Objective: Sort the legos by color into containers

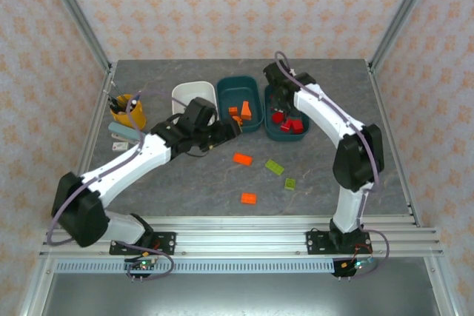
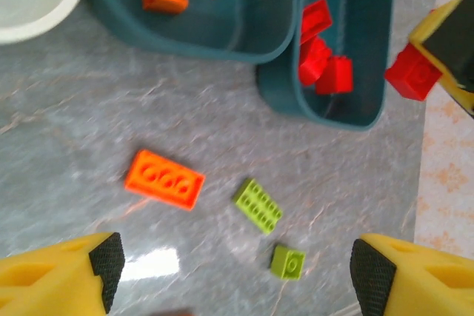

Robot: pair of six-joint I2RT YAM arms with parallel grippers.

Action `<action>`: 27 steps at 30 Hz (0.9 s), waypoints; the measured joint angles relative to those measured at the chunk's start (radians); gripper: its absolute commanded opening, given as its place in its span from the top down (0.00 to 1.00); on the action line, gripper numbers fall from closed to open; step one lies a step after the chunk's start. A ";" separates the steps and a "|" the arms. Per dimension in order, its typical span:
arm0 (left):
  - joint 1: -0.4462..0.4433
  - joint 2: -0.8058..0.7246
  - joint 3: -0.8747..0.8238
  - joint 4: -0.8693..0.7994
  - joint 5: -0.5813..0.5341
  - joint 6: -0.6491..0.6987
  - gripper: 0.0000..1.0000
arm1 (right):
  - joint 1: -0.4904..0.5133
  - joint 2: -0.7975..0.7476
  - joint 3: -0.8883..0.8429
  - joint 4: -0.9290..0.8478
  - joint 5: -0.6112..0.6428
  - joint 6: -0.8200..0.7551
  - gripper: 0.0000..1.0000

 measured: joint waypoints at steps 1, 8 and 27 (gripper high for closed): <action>0.000 0.028 0.024 0.009 0.000 0.000 0.17 | -0.019 0.035 0.035 -0.008 0.005 -0.023 0.76; 0.000 0.206 0.200 0.027 0.003 0.001 0.18 | -0.105 0.327 0.307 -0.076 0.060 -0.150 0.76; 0.000 0.306 0.280 -0.028 0.028 0.042 0.18 | -0.126 0.538 0.556 -0.170 0.036 -0.203 0.36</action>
